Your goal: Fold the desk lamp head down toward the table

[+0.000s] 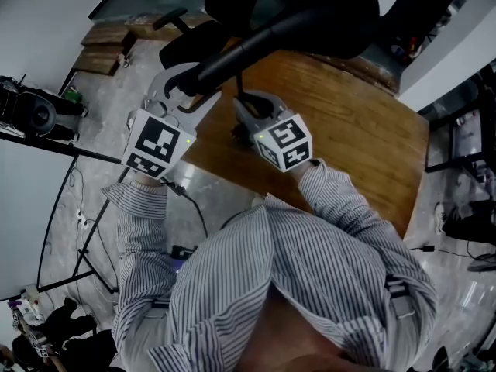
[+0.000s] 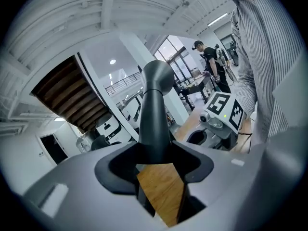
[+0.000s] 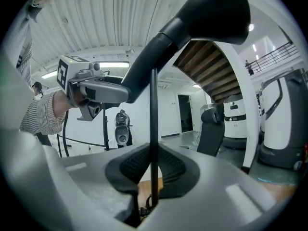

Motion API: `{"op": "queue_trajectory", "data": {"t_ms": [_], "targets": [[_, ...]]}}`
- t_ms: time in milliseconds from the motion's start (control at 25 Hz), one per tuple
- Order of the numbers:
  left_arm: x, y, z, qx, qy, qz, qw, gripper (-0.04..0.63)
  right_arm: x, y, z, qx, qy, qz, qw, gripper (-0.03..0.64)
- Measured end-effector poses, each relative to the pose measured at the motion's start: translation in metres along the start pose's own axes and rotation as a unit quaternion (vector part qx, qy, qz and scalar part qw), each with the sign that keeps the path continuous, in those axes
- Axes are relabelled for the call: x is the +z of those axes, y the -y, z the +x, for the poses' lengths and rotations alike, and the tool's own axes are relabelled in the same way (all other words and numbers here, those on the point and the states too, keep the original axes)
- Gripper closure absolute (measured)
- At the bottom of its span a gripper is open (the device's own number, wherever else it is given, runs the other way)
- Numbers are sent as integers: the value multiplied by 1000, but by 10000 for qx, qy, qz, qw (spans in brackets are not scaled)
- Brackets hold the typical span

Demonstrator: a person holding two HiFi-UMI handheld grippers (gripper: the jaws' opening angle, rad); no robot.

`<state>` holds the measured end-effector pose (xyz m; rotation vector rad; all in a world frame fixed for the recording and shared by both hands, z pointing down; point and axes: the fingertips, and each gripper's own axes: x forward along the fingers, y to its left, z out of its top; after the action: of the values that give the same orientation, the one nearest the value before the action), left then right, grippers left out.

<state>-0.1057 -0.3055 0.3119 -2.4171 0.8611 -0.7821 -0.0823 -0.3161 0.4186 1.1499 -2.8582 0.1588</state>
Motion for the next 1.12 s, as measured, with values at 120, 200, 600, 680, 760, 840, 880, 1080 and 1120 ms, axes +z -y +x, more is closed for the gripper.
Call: {"op": "queue_trajectory", "data": {"t_ms": [120,200,600,680,760,840,880,1080,1120], "targets": [[4,-5,-6,-126,-180,225,9995,365,0,0,0,-17,9,3,10000,571],[6,-7,-9,-229,-277,406,9985,365,0,-1,0,-25,23,13,10000,571],[33,-22,-22,-859,-816,1497,9816,365,-1,3,-1,-230,85,127,9996,571],[41,-24,-24,-1017,-953,1716,9753,365,0,3,-2,-260,91,130,9995,571],[46,-24,-26,-1175,-1138,1892,9682,365,1,1,-4,-284,88,137,9995,571],[49,-24,-27,-1308,-1304,2040,9614,365,1,0,-5,-325,86,142,9993,571],[50,-25,-27,-1367,-1369,2105,9583,365,1,0,-4,-344,89,146,9993,571],[58,-26,-25,-1634,-1663,2348,9437,365,-1,0,-3,-391,87,172,9990,571],[59,-26,-25,-1681,-1707,2393,9409,364,-1,0,-3,-400,93,173,9990,571]]}}
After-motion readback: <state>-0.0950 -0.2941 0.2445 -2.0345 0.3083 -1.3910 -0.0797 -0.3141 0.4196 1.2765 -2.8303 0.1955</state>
